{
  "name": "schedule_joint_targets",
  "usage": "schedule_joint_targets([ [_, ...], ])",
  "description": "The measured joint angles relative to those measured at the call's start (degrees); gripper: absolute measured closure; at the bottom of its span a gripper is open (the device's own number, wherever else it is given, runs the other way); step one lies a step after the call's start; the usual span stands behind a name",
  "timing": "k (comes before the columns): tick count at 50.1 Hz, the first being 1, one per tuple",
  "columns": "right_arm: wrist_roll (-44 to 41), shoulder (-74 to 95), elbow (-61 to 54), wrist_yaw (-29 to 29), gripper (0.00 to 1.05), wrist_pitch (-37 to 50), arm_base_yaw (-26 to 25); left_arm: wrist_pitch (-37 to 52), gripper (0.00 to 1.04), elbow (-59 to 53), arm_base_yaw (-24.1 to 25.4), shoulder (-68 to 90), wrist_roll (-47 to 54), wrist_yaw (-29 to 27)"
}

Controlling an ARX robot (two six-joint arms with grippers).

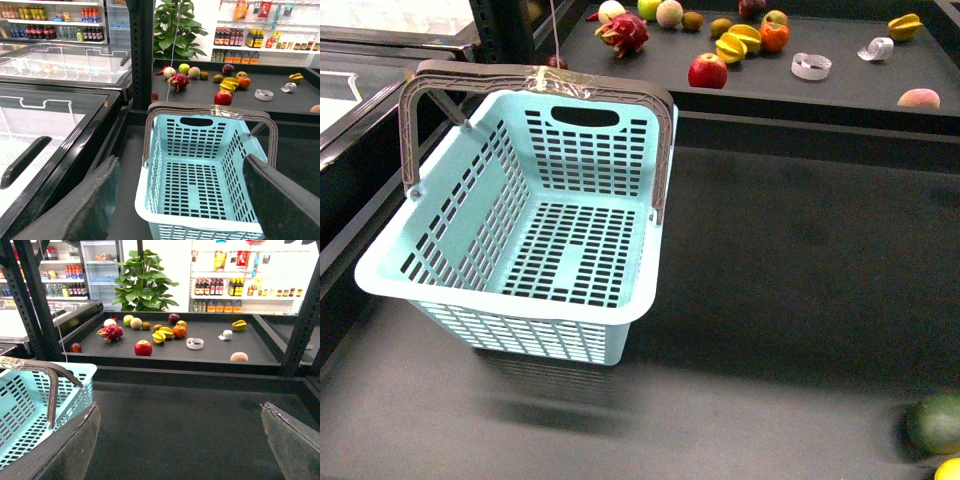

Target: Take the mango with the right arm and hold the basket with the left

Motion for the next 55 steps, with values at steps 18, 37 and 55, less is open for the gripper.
schedule_joint_targets([
  [18,0.0,0.0,0.0,0.0,0.08,0.0,0.0,0.0,0.06,0.0,0.0,0.0,0.1,0.0],
  [37,0.0,0.0,0.0,0.0,0.08,0.0,0.0,13.9,0.06,1.4,-6.9,19.7,-26.1,-6.6],
  [55,0.0,0.0,0.0,0.0,0.08,0.0,0.0,40.5,0.06,31.3,-15.1,87.7,-50.9,-7.8],
])
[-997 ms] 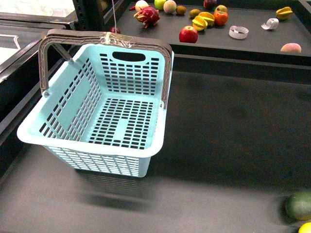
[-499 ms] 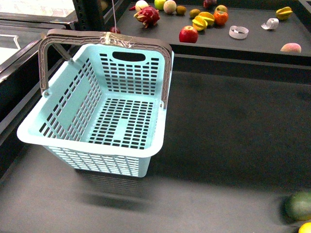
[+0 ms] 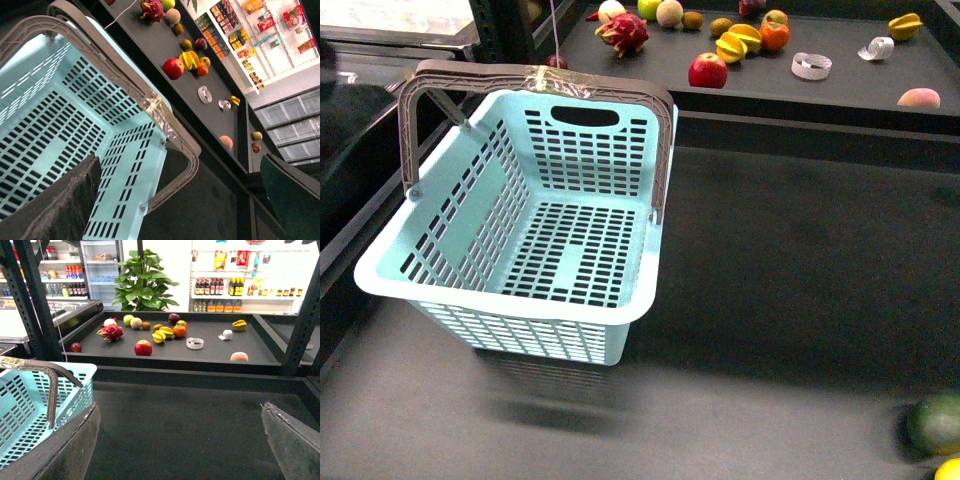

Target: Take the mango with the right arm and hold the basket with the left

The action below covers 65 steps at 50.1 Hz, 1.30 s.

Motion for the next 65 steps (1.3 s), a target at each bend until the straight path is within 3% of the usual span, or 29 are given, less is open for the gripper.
schedule_joint_targets([
  [16,0.0,0.0,0.0,0.0,0.08,0.0,0.0,-3.4,0.06,27.2,-1.5,29.0,-6.0,-4.1],
  [36,0.0,0.0,0.0,0.0,0.08,0.0,0.0,-7.4,0.07,49.2,-3.9,47.5,-5.6,-5.8],
  [46,0.0,0.0,0.0,0.0,0.08,0.0,0.0,-9.1,0.49,50.9,-4.4,49.1,-6.3,-6.2],
  [53,0.0,0.0,0.0,0.0,0.08,0.0,0.0,-10.1,0.73,50.8,-4.3,48.0,-10.4,-3.7],
  [60,0.0,0.0,0.0,0.0,0.08,0.0,0.0,-8.6,0.88,46.5,-4.4,45.5,-8.8,-0.7],
  [65,0.0,0.0,0.0,0.0,0.08,0.0,0.0,-7.3,0.89,41.2,-4.4,41.4,-5.0,1.6],
])
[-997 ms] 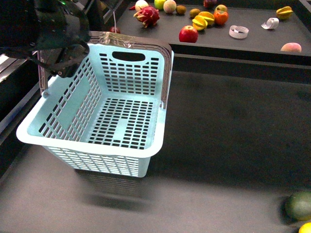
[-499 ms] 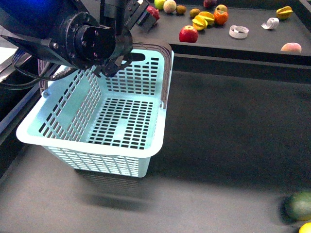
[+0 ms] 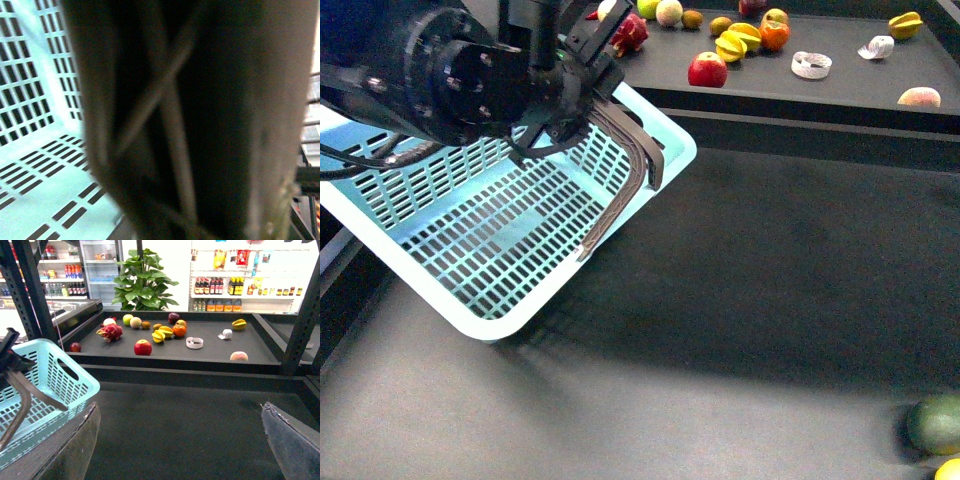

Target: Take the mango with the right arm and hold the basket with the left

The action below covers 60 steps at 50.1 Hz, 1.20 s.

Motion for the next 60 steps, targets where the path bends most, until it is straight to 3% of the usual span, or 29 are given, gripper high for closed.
schedule_joint_targets([
  [12,0.0,0.0,0.0,0.0,0.08,0.0,0.0,6.8,0.89,-18.8,-1.8,-16.9,10.7,14.3],
  [22,0.0,0.0,0.0,0.0,0.08,0.0,0.0,14.4,0.89,-30.4,-8.3,-24.3,19.3,25.9],
  [38,0.0,0.0,0.0,0.0,0.08,0.0,0.0,16.6,0.89,-32.3,-14.6,-24.4,20.8,26.7],
  [60,0.0,0.1,0.0,1.0,0.08,0.2,0.2,16.6,0.89,-32.0,-15.3,-23.6,22.5,24.3],
])
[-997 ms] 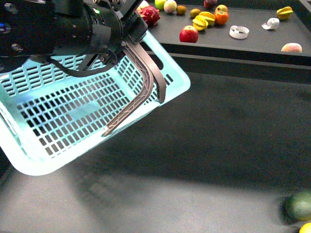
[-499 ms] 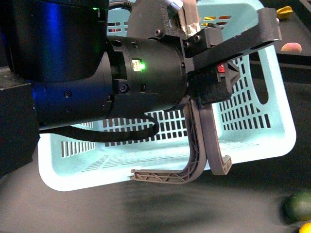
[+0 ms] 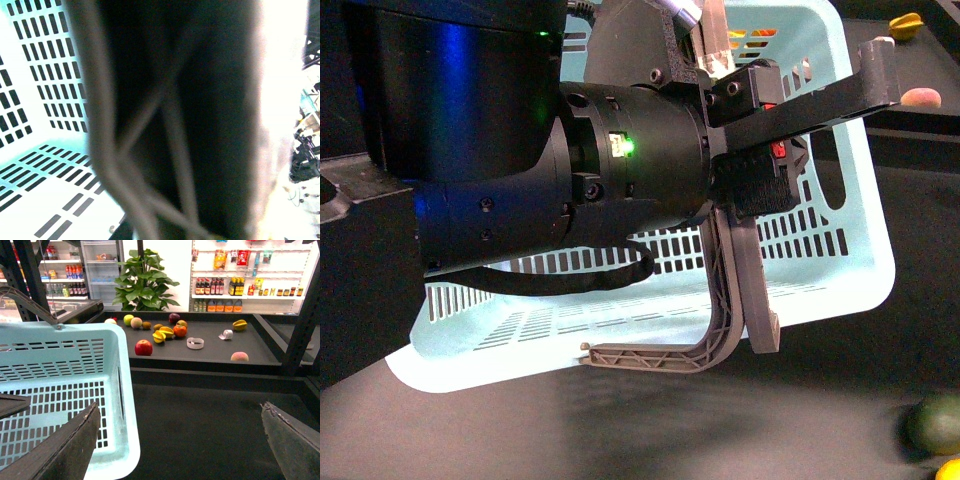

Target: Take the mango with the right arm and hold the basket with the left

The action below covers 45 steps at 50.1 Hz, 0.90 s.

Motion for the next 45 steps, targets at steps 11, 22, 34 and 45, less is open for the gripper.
schedule_joint_targets([
  [11,1.2,15.2,0.0,12.2,0.08,14.7,-8.3,0.0,0.89,0.1,0.0,0.0,0.3,0.2],
  [22,-6.6,48.7,2.6,-5.2,0.08,36.9,-25.0,0.0,0.89,0.1,-0.1,0.0,0.3,0.5],
  [34,-24.5,90.5,13.5,-19.2,0.08,41.5,-34.0,0.0,0.89,0.1,0.0,0.0,0.4,0.0],
  [45,-42.9,113.0,20.5,-21.6,0.08,36.5,-35.1,0.0,0.89,0.1,0.0,0.0,0.3,0.5],
])
